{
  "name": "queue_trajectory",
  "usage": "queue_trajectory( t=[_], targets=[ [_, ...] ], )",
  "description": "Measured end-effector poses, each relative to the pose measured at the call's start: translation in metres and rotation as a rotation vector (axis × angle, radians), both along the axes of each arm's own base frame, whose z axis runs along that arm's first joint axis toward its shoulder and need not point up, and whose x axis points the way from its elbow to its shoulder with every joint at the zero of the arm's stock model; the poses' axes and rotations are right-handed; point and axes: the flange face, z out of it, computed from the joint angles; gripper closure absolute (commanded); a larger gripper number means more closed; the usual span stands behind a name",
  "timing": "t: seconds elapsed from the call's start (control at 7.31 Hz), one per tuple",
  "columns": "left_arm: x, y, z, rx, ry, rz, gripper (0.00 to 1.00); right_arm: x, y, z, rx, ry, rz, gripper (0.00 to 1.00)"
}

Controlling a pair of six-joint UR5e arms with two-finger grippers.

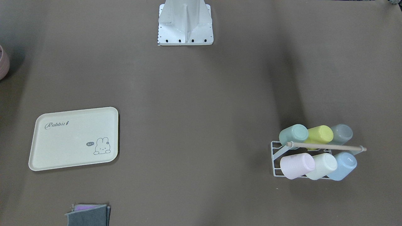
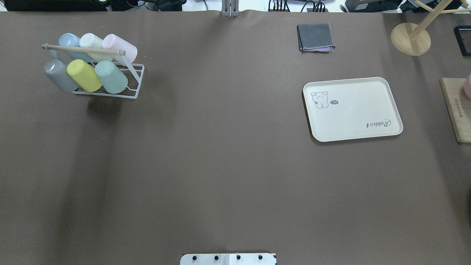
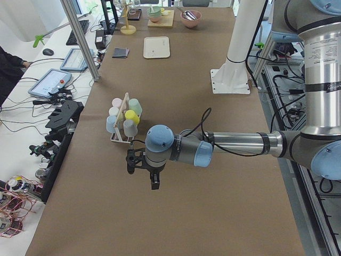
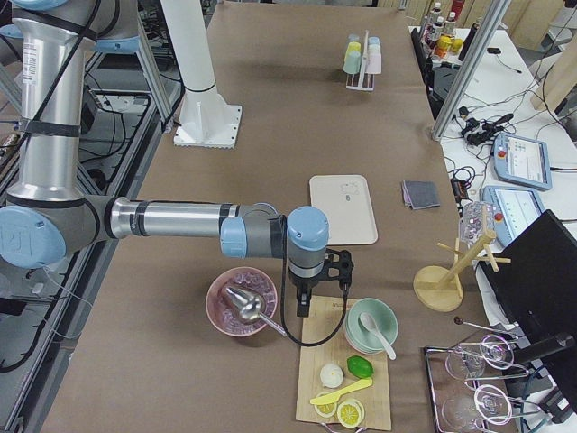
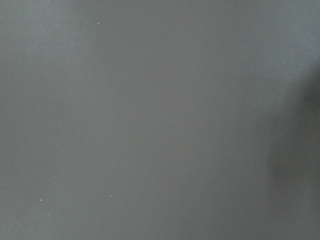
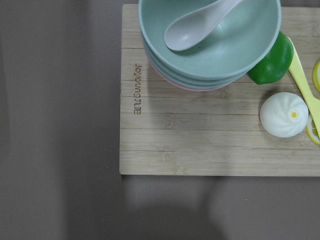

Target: Pick up and place green cup on tray

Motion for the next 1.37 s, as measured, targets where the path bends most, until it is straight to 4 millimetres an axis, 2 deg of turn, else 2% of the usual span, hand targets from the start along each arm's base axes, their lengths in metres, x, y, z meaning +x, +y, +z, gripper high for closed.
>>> queue_trajectory(
  t=[0.41,0.82,1.09,1.37],
  targets=[
    [-0.001,0.001,0.001,-0.001,-0.002,-0.001,0.02,0.0,-0.003,-0.006,0.03,-0.002,0.002,0.0],
    [-0.001,-0.001,0.002,-0.006,0.0,-0.001,0.02,0.0,-0.001,-0.004,0.085,-0.002,0.005,0.0],
    [0.0,-0.002,0.002,-0.006,0.003,-0.001,0.02,0.0,0.0,0.001,0.08,-0.001,0.004,0.0],
    [0.0,-0.001,0.004,-0.011,0.003,-0.001,0.02,0.0,-0.005,0.014,0.056,0.0,0.005,0.0]
  ],
)
